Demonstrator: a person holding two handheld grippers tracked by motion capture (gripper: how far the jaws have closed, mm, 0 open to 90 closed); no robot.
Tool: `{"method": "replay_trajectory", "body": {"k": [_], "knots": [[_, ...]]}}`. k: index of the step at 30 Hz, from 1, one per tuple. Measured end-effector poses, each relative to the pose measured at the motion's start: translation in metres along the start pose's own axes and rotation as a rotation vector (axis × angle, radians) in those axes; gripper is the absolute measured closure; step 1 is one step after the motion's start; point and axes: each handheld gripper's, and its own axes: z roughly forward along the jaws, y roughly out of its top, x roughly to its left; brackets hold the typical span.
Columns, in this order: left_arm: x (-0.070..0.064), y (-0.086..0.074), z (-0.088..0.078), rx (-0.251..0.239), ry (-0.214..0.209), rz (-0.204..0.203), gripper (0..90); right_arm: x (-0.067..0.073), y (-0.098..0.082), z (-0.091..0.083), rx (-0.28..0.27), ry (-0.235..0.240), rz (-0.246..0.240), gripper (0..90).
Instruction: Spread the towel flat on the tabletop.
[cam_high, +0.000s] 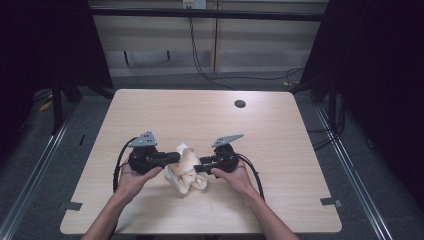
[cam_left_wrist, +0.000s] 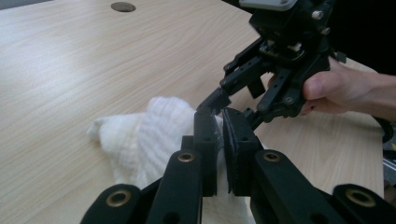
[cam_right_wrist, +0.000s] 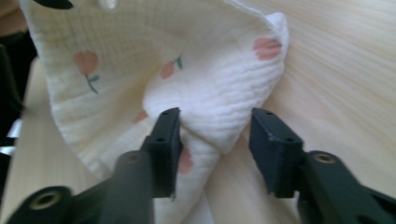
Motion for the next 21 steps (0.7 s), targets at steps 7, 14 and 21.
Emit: {"method": "replay_trajectory", "body": {"k": [7, 14, 21], "knots": [[0.001, 0.000, -0.007, -0.015, 0.004, 0.000, 84.8, 0.007, 0.005, 0.004, -0.020, 0.054, 0.003, 90.0], [0.002, -0.001, -0.007, -0.014, 0.005, -0.002, 84.8, 0.003, 0.009, 0.001, -0.009, 0.042, 0.045, 59.1], [0.001, -0.001, -0.010, -0.033, -0.004, 0.005, 84.9, 0.011, 0.008, 0.027, 0.037, -0.013, 0.022, 40.5]]}}
